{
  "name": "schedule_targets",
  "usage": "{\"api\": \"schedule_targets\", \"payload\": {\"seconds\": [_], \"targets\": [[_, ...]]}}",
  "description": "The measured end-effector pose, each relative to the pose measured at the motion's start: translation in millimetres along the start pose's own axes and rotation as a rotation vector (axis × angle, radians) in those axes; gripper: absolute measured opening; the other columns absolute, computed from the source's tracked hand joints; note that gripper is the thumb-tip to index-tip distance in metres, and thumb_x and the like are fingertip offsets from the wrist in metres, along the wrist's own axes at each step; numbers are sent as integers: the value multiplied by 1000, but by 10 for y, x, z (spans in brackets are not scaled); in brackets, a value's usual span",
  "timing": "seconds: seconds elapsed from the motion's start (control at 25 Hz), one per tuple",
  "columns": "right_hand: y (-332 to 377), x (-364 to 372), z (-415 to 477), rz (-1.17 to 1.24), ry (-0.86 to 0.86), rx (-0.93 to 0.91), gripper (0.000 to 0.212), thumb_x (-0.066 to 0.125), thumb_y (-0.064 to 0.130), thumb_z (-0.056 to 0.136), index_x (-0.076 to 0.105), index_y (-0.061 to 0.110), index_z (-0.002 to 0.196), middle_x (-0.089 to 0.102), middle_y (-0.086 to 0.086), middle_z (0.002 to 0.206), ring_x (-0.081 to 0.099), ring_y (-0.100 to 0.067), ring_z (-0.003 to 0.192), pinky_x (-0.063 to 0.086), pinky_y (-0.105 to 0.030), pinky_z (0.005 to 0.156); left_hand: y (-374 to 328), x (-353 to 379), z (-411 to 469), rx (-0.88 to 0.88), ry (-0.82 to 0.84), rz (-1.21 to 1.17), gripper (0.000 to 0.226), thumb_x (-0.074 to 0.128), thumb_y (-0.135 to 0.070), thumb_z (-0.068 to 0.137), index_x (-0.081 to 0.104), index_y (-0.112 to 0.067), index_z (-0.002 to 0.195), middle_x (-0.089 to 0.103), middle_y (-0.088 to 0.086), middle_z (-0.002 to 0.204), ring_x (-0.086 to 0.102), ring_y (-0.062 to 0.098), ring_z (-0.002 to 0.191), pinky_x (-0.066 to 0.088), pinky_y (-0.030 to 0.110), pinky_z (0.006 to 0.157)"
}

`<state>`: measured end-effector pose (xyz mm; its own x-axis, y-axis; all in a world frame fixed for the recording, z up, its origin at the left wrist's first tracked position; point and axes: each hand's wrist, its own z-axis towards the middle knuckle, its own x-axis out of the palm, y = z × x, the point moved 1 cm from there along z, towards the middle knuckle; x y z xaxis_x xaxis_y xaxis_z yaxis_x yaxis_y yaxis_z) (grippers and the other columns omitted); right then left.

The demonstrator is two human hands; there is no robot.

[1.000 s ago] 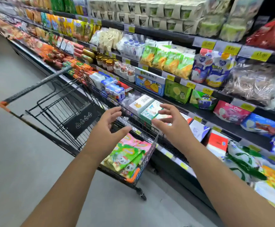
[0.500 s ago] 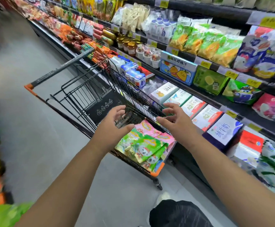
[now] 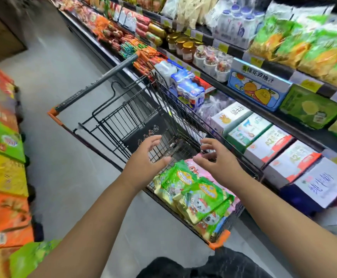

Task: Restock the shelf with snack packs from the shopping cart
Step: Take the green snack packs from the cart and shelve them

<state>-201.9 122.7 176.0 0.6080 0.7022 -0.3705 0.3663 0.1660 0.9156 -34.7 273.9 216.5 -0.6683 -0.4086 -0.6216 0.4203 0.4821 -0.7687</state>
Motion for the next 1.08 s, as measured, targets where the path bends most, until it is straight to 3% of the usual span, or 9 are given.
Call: {"api": "schedule_targets", "payload": {"seconds": [0.28,0.52,0.72,0.92,1.04,1.08], "targets": [[-153,382,124,-98,-21,136,53,73,39,85,49,32,132,56,8,123,61,-11,102,52,-39,92,468,-92,516,27,182,90,62,73,-33,86,42,-38,139,51,-11,141,45,5,130,31,25,104],[-283,1004,-109,-121,-208,313,58,72,39,85,46,31,137,55,7,122,60,-14,102,45,-28,83,858,-267,906,145,439,262,64,71,-36,88,41,-33,143,51,-8,143,47,13,132,31,26,101],[-573,1581,-373,-122,-257,477,60,71,34,87,47,19,140,53,-7,131,55,-15,101,42,-26,87,1266,-331,976,247,602,460,62,69,-38,89,43,-23,144,49,0,146,45,16,135,33,26,105],[-1003,1983,-655,-211,-102,757,64,58,53,91,42,22,146,51,-10,143,48,-28,131,39,-35,104,1785,-351,973,230,729,734,57,56,-48,95,46,-21,144,50,6,146,48,24,132,40,35,107],[-1175,2125,-734,-212,-16,788,73,43,77,84,55,27,137,57,-6,140,52,-27,128,42,-38,106,2091,-335,989,198,821,924,56,43,-56,98,45,-26,145,53,4,144,49,25,132,41,38,106],[-1203,2145,-732,-235,-5,789,68,42,74,87,57,29,135,58,-6,140,53,-27,128,42,-39,106,2160,-334,989,202,832,962,53,40,-54,100,46,-27,145,54,2,143,49,24,132,40,37,106]]}}
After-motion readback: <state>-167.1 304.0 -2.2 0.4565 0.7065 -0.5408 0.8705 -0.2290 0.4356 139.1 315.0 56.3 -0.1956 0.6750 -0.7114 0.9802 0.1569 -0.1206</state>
